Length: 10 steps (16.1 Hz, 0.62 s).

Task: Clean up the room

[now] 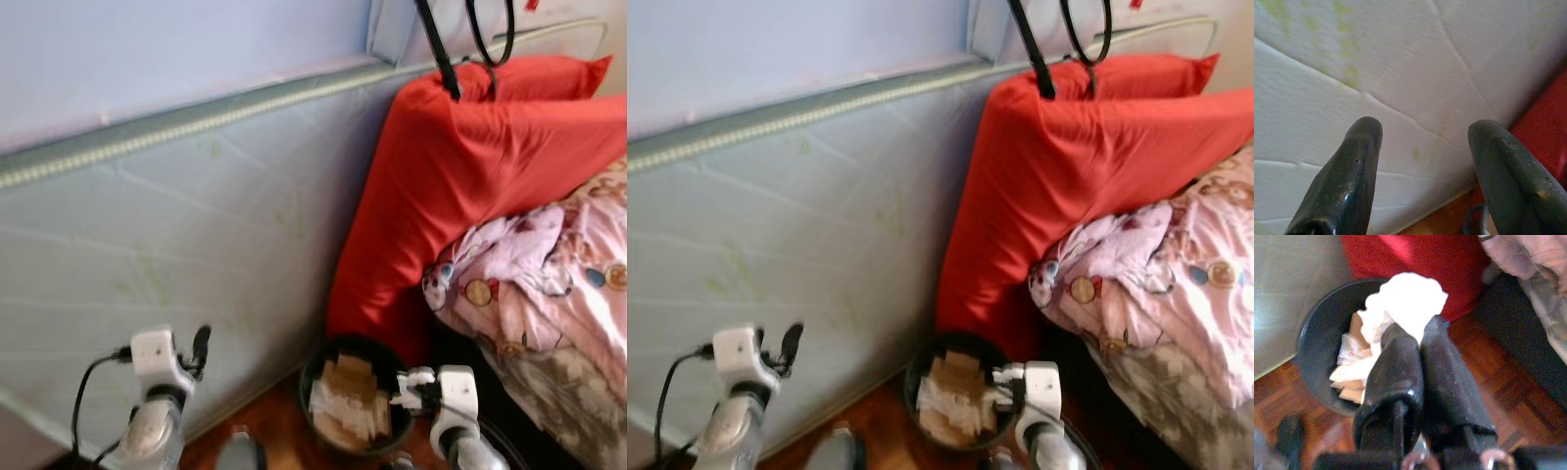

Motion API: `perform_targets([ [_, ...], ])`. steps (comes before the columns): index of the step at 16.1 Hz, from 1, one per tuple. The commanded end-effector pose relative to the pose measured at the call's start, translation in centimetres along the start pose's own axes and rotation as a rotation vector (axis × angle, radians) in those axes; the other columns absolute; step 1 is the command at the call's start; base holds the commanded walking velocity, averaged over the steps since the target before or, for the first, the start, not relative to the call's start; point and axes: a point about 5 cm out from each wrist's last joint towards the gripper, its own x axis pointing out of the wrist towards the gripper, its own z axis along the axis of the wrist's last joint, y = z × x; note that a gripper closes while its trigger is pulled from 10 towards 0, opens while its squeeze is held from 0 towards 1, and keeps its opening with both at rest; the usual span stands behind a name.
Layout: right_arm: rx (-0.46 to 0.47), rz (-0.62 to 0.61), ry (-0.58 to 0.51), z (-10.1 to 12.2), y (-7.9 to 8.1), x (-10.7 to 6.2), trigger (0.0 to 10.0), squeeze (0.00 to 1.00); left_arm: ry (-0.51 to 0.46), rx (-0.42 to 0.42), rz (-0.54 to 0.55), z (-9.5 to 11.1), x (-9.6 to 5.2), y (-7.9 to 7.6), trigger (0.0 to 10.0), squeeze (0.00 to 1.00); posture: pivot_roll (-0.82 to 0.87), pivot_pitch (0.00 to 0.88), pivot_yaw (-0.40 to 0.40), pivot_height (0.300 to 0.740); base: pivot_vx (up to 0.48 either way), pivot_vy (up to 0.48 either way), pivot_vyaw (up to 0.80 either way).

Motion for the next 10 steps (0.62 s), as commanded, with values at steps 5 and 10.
perform_targets([
  [5, -0.038, 0.03, -0.005, 2.9, 0.5, 1.6, 10.0, 0.0, -0.053, -0.021, -0.031, 2.2, -0.3, -1.2, 10.0, 0.0, 0.14, 0.21, -0.071, 0.648, 0.0, 0.0, 0.0],
  [10, -0.036, 0.033, 0.011, 4.2, 1.0, 2.3, 10.0, 0.0, -0.045, -0.025, -0.029, 3.5, -2.7, -2.0, 10.0, 0.0, 0.17, 0.331, -0.086, 0.648, 0.0, 0.0, 0.0],
])
